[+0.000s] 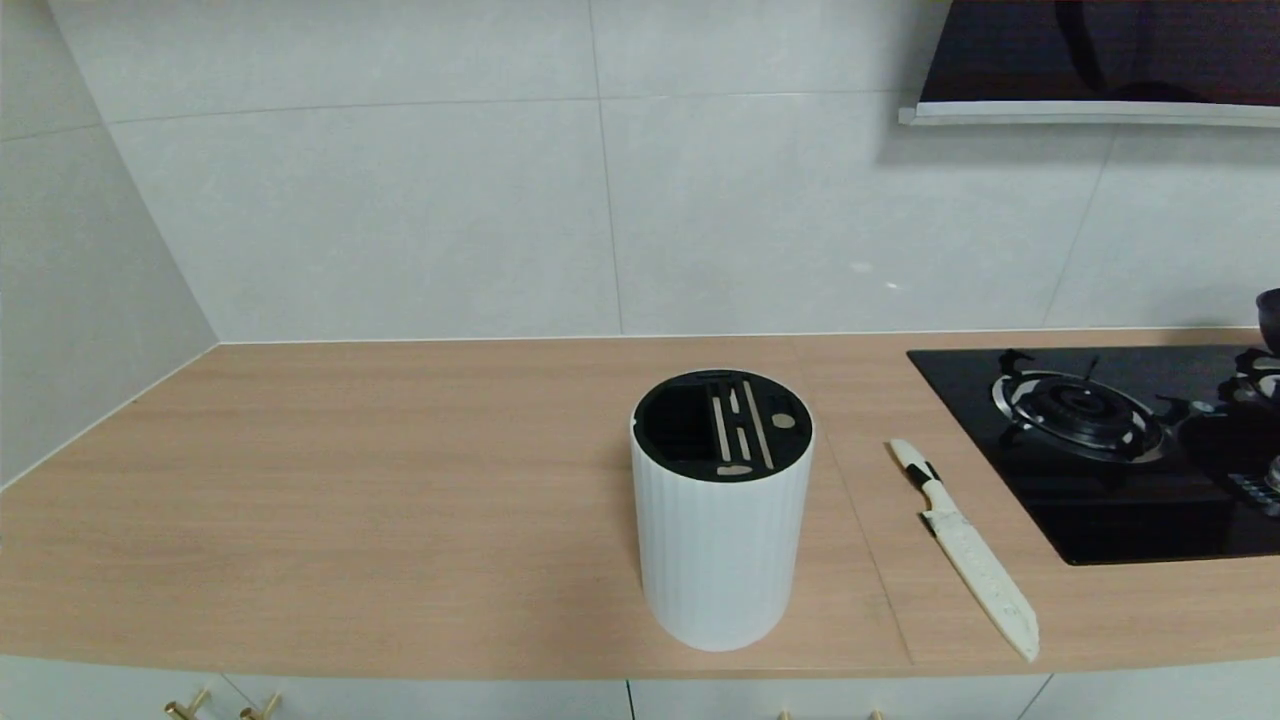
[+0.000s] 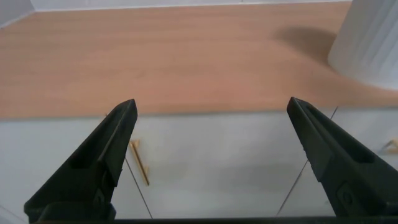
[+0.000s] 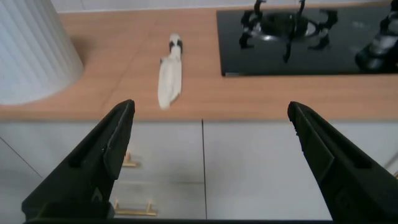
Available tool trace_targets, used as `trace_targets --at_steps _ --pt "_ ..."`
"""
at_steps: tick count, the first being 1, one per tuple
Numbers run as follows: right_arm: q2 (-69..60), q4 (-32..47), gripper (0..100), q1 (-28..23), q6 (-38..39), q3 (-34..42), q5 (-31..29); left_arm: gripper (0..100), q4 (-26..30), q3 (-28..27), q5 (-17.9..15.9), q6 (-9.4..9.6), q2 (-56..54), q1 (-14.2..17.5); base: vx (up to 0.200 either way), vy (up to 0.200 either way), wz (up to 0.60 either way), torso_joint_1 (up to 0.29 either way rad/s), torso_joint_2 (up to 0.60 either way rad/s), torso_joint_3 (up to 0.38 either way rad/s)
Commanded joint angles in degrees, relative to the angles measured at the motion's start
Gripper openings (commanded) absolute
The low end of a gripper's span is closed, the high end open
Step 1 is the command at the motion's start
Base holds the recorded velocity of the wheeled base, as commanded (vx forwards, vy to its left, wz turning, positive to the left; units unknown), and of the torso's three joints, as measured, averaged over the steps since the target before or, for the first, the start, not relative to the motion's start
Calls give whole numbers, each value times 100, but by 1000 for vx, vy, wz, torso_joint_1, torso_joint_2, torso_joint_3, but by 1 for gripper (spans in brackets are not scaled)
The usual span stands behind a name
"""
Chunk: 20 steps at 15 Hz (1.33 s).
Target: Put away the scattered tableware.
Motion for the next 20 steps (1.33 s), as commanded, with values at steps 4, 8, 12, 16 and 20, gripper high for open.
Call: trace_targets --at_steps 4,8,12,16,20 --pt "7 -2 100 -2 -1 0 2 100 0 2 -2 0 2 0 0 0 0 272 -579 -308" --pt "7 -2 100 7 -1 0 2 100 0 -6 -2 0 2 0 0 0 0 244 -508 -271" --pt "7 -2 100 -2 -1 0 2 100 0 2 -2 0 2 0 0 0 0 133 -282 -144" --pt "7 -2 100 7 -1 0 2 100 0 2 -10 0 2 0 0 0 0 0 0 0" --pt "7 -2 100 -2 -1 0 -16 100 0 -6 -10 0 2 0 0 0 0 0 0 0"
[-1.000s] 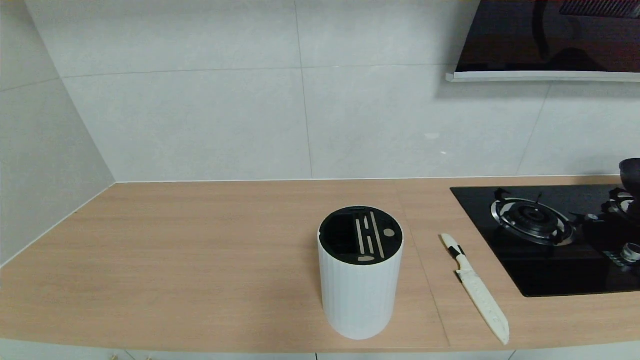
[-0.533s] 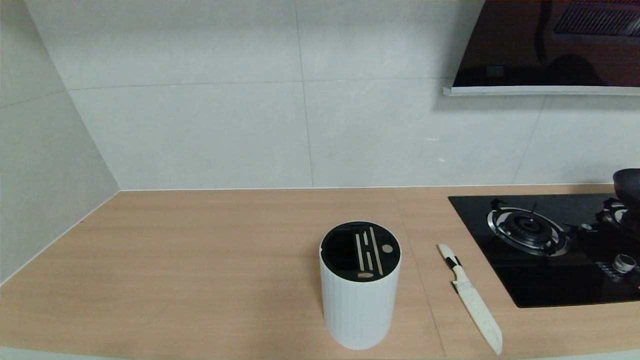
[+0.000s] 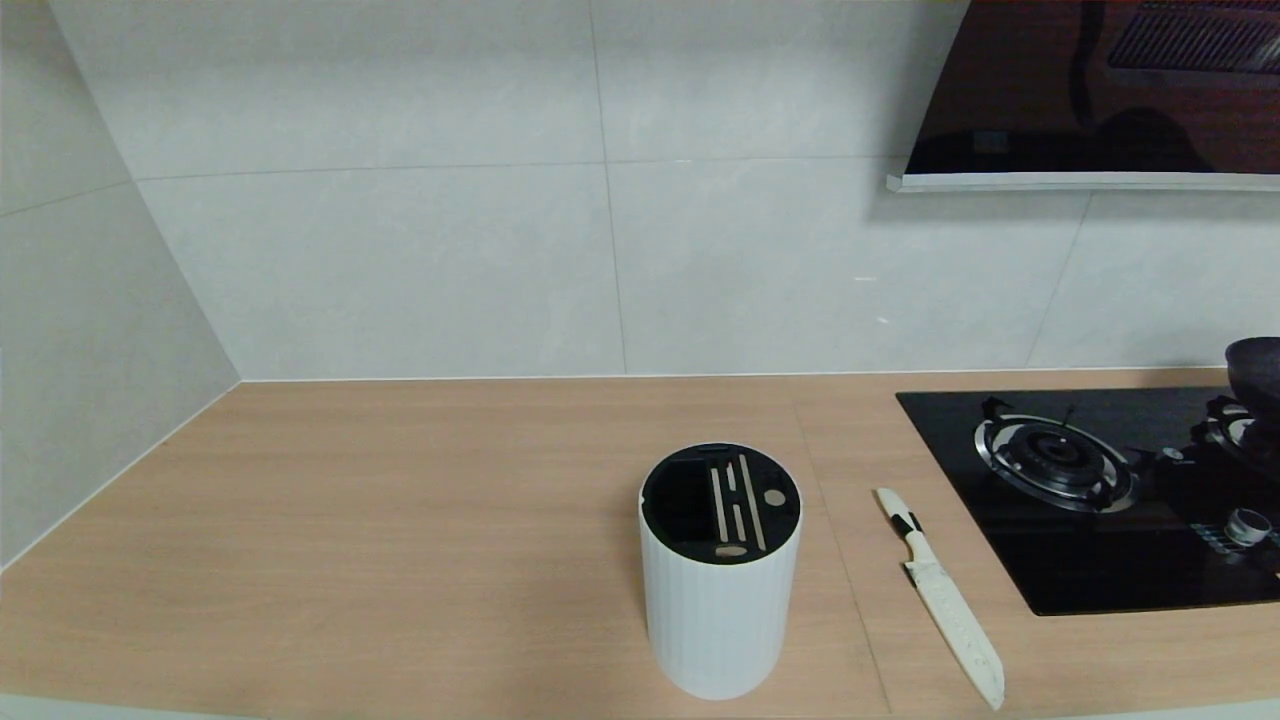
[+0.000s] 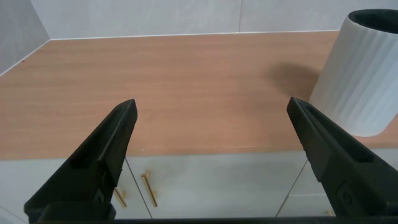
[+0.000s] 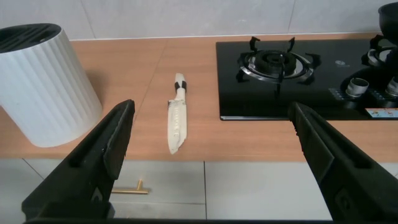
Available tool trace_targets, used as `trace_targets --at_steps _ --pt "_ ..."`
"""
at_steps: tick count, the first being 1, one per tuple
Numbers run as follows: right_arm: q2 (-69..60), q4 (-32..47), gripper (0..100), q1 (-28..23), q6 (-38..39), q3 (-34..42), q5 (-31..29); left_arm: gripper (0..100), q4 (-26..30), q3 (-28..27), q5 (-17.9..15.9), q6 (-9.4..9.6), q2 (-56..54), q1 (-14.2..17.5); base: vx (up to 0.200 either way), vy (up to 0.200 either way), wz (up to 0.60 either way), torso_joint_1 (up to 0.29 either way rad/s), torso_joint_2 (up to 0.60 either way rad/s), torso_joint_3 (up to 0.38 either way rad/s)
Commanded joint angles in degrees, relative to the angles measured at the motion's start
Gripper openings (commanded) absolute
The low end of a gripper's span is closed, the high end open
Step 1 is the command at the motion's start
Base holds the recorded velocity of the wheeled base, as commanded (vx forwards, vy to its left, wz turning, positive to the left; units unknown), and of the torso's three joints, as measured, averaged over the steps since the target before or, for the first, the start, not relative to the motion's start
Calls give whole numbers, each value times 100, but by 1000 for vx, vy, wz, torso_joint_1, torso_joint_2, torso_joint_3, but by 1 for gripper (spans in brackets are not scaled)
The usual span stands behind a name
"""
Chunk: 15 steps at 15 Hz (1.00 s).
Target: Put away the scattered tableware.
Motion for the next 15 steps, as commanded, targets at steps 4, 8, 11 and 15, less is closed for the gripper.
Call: trace_targets --at_steps 4,8,11,15 --pt "7 5 100 8 -20 0 -43 100 0 0 3 2 2 3 0 0 0 0 0 0" --pt "289 -444 100 25 42 -519 168 100 0 0 -6 11 2 3 0 0 0 0 0 0" --pt "1255 -365 100 87 42 -694 775 100 0 0 -6 11 2 3 0 0 0 0 0 0" --pt "2987 -391 100 105 42 -1143 889 100 0 -9 -6 11 2 3 0 0 0 0 0 0"
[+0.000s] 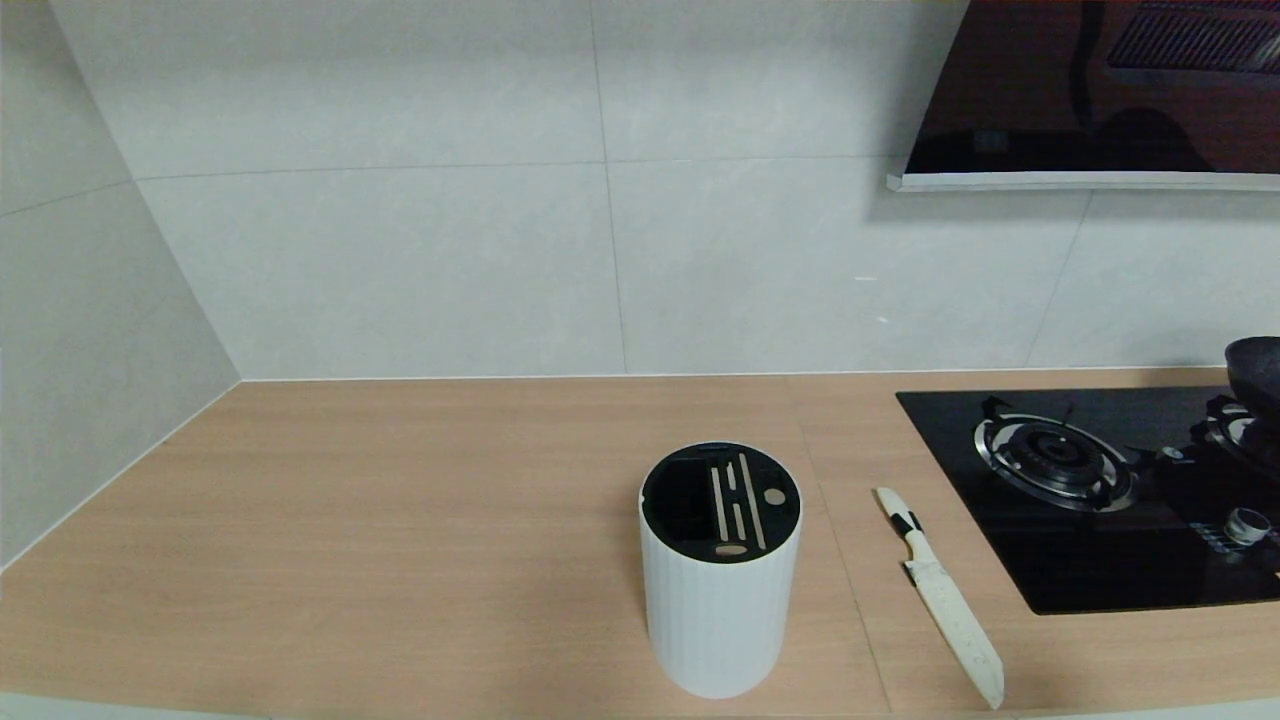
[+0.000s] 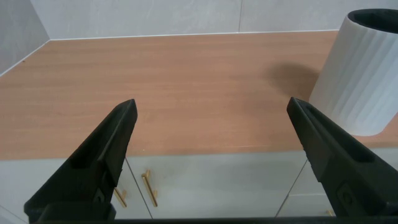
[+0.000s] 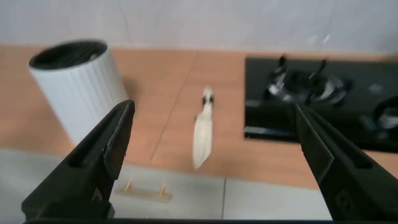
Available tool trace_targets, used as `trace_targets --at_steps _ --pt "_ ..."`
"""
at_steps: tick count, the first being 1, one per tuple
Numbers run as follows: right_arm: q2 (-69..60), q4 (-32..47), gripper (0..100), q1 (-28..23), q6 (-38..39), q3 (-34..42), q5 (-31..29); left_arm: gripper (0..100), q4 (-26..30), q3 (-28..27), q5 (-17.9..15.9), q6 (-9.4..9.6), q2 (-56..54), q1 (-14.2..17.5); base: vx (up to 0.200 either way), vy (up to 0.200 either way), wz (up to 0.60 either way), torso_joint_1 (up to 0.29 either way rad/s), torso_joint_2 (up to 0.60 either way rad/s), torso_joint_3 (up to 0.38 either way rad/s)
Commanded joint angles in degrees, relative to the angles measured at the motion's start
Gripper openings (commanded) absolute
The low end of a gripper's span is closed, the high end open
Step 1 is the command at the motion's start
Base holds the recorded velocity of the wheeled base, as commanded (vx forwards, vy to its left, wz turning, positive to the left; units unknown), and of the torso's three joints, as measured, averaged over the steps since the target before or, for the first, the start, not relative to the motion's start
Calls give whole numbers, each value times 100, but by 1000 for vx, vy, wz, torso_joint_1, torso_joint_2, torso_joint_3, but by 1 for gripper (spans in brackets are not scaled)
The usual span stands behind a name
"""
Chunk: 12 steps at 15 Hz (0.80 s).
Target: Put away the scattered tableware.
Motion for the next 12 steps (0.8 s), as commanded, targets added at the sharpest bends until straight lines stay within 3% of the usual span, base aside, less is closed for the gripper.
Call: trace_targets --at_steps 1,5,12 --pt "1720 -33 100 92 -7 -456 65 100 0 2 -2 0 2 -2 0 0 0 0 0 0" --pt "3302 -305 100 610 1 -966 39 100 0 2 -2 0 2 -2 0 0 0 0 0 0" --pt "6001 -2441 100 1050 -16 -1001 -260 100 0 -6 -2 0 2 -2 0 0 0 0 0 0"
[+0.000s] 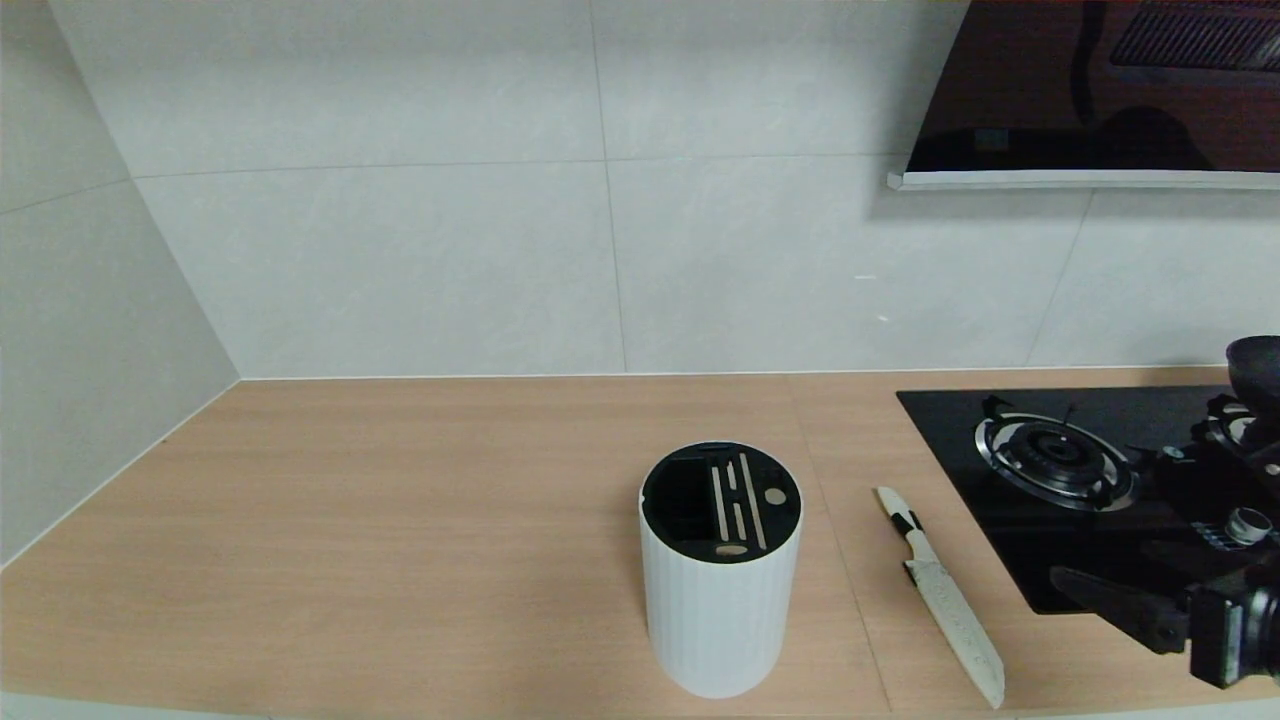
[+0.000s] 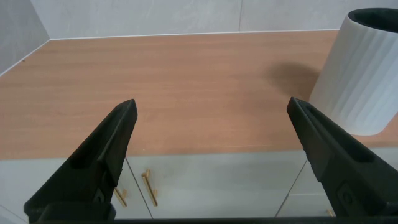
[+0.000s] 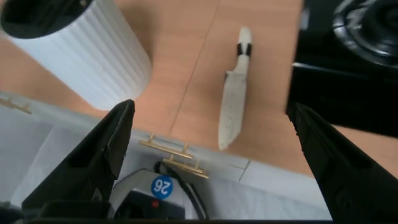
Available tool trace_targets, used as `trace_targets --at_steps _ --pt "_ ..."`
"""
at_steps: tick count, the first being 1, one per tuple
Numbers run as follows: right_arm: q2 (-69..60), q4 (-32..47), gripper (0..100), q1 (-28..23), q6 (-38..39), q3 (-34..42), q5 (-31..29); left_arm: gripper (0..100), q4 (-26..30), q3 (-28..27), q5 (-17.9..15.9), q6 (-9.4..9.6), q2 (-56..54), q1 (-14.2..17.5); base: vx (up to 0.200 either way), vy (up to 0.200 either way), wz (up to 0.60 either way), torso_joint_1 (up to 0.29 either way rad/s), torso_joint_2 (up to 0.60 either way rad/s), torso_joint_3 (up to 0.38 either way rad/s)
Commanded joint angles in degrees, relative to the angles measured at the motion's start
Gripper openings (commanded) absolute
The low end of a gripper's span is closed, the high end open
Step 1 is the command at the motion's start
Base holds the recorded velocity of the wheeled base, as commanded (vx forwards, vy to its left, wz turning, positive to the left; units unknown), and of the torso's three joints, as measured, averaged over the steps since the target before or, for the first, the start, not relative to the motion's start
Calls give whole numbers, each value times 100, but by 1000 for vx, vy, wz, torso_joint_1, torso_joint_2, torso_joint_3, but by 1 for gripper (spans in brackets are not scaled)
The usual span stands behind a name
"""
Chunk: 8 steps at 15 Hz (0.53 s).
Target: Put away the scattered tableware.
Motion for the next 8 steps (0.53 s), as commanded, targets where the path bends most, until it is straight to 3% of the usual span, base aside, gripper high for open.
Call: trace_targets --at_steps 1,5,8 --pt "1481 -781 100 193 -22 -23 -300 100 0 0 4 -8 2 0 0 0 0 0 0 0" --pt "2606 -1826 100 431 -31 -84 -625 100 0 0 4 -8 2 0 0 0 0 0 0 0" --pt "3300 -2073 100 448 -40 -436 -889 100 0 0 4 1 2 0 0 0 0 0 0 0"
